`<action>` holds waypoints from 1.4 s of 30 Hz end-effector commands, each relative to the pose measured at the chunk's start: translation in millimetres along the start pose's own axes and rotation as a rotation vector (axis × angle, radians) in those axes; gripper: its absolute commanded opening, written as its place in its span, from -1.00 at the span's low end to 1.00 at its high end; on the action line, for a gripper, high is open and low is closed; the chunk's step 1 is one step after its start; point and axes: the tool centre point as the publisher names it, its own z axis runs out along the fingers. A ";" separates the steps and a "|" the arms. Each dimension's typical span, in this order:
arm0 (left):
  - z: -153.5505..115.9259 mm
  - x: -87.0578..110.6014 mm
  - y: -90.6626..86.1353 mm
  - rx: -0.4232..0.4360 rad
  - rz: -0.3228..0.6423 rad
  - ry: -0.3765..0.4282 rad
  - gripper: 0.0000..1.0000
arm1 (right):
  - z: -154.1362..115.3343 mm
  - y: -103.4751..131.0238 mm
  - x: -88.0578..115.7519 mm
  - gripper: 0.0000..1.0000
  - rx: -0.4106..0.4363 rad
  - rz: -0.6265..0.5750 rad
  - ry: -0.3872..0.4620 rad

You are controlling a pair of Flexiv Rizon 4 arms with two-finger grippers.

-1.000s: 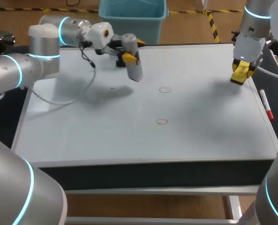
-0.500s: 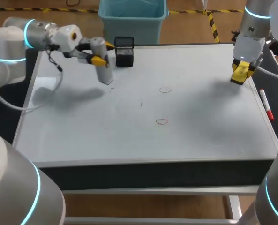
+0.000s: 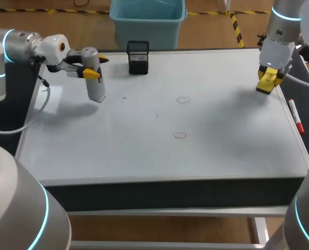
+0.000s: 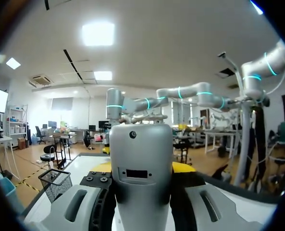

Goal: Pick up the inspection probe, press it on each red-marked spot on the whiteboard one by one, put down the probe, pick up the eraser, and wipe off all the red marks.

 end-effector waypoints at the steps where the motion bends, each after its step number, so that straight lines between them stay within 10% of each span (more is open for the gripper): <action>1: -1.4 7.2 -5.3 -0.023 0.002 -0.224 -1.00 | -0.6 -1.3 -0.1 -1.00 0.000 -0.002 0.003; 22: -21.7 18.1 -9.1 -0.045 0.011 -0.267 -1.00 | -0.6 -1.3 -0.1 -1.00 0.000 -0.002 0.003; 42: -21.7 18.1 -9.1 -0.045 0.011 -0.267 -1.00 | 12.4 114.3 -79.8 -1.00 0.031 -0.319 0.067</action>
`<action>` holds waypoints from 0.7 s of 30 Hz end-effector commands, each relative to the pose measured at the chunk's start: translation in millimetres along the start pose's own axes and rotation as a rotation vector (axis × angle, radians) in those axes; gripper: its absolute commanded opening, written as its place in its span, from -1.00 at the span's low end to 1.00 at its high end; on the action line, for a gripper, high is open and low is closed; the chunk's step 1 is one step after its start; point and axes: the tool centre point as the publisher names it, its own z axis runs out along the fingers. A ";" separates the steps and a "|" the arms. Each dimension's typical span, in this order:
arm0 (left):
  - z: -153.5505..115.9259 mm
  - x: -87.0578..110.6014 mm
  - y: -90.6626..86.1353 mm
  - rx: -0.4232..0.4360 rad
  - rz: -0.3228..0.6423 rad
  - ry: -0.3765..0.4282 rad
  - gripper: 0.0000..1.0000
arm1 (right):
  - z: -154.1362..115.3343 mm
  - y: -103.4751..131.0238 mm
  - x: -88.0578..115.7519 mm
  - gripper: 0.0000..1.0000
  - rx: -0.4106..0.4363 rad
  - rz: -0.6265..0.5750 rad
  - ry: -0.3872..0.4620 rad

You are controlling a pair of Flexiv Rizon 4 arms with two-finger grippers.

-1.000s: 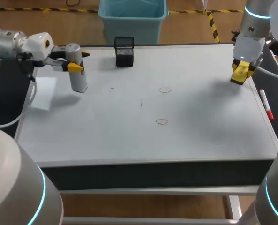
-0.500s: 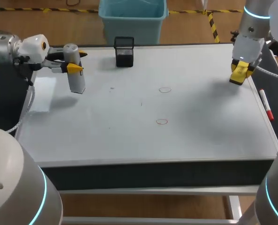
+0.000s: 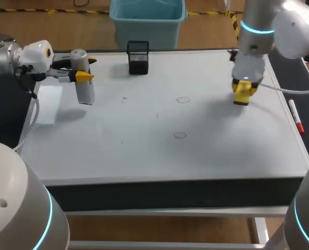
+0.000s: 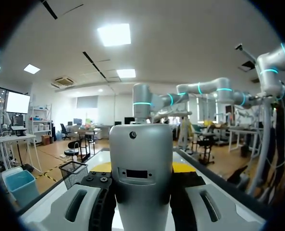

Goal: Pick up the inspection probe, press it on each red-marked spot on the whiteboard one by one, put down the probe, pick up the eraser, and wipe off all the red marks.

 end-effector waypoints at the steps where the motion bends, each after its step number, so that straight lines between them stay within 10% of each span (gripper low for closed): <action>1: 0.4 2.8 -2.5 -0.003 0.001 -0.010 -1.00 | 3.9 10.0 -32.5 -1.00 0.008 -0.039 0.031; 21: 0.4 2.8 -2.5 -0.003 0.001 -0.010 -1.00 | 8.6 59.4 -168.7 -1.00 0.007 -0.272 0.017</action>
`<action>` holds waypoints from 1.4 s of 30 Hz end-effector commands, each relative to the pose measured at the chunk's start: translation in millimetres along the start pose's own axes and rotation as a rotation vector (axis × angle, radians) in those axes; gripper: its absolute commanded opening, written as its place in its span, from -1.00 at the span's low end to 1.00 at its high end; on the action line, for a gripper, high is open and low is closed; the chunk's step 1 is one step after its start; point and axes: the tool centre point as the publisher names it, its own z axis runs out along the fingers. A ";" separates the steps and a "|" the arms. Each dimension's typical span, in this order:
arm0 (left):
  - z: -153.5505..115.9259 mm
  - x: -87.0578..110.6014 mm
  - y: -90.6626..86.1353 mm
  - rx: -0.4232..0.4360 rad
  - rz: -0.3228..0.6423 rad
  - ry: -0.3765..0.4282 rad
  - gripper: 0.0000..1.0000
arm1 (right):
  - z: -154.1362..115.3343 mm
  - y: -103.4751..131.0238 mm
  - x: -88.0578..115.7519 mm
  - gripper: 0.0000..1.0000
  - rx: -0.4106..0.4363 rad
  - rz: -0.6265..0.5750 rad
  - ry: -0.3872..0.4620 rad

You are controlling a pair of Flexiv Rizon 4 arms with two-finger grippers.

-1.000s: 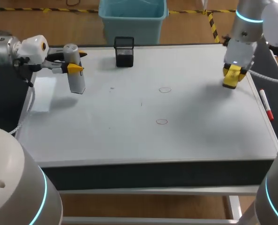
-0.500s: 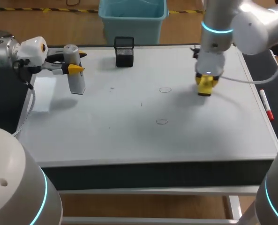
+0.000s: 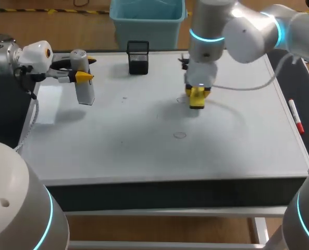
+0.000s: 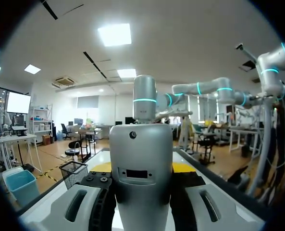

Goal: Pick up the inspection probe, press it on each red-marked spot on the whiteboard one by one, put down the probe, pick up the eraser, and wipe off all the red marks.

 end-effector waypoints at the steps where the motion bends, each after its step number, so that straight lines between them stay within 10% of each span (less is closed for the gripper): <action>1: 0.6 0.7 -1.1 -0.001 0.001 -0.003 -1.00 | 5.9 -3.2 -28.2 -1.00 -0.019 -0.019 0.059; 20: 0.6 0.7 -1.1 -0.001 0.001 -0.003 -1.00 | 19.1 -1.1 -56.8 -1.00 -0.035 -0.114 0.046; 42: 0.6 0.7 -1.1 -0.001 0.001 -0.003 -1.00 | 26.8 -10.3 -18.7 -1.00 -0.041 -0.038 0.051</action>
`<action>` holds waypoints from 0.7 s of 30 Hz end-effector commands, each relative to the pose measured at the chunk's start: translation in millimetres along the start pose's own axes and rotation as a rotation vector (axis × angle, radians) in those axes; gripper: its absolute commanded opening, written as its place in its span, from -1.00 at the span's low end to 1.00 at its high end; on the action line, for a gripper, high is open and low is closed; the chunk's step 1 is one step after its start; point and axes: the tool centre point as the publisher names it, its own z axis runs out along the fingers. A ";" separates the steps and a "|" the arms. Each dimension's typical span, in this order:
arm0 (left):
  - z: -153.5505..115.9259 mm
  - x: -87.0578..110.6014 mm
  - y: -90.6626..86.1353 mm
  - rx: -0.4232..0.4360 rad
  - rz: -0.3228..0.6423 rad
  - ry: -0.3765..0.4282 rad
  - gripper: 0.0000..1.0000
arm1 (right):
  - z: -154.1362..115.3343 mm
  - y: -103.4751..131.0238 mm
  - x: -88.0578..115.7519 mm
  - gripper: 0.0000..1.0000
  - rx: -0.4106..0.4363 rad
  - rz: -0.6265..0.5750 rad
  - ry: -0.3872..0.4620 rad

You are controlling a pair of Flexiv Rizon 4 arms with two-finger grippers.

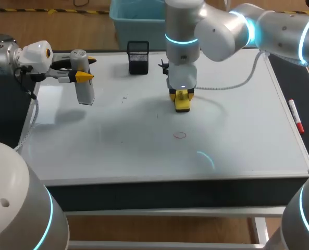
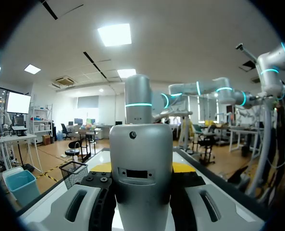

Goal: Pick up the inspection probe, press it on each red-marked spot on the whiteboard one by one, put down the probe, pick up the eraser, and wipe off all the red marks.

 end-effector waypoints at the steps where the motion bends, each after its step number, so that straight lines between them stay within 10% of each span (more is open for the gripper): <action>1: 0.6 0.6 -1.1 -0.001 0.001 -0.003 -1.00 | 0.8 -2.6 21.0 -1.00 0.005 0.021 -0.010; 21: 0.6 0.6 -1.1 -0.001 0.001 -0.003 -1.00 | -7.3 -5.3 84.9 -1.00 0.022 0.136 -0.013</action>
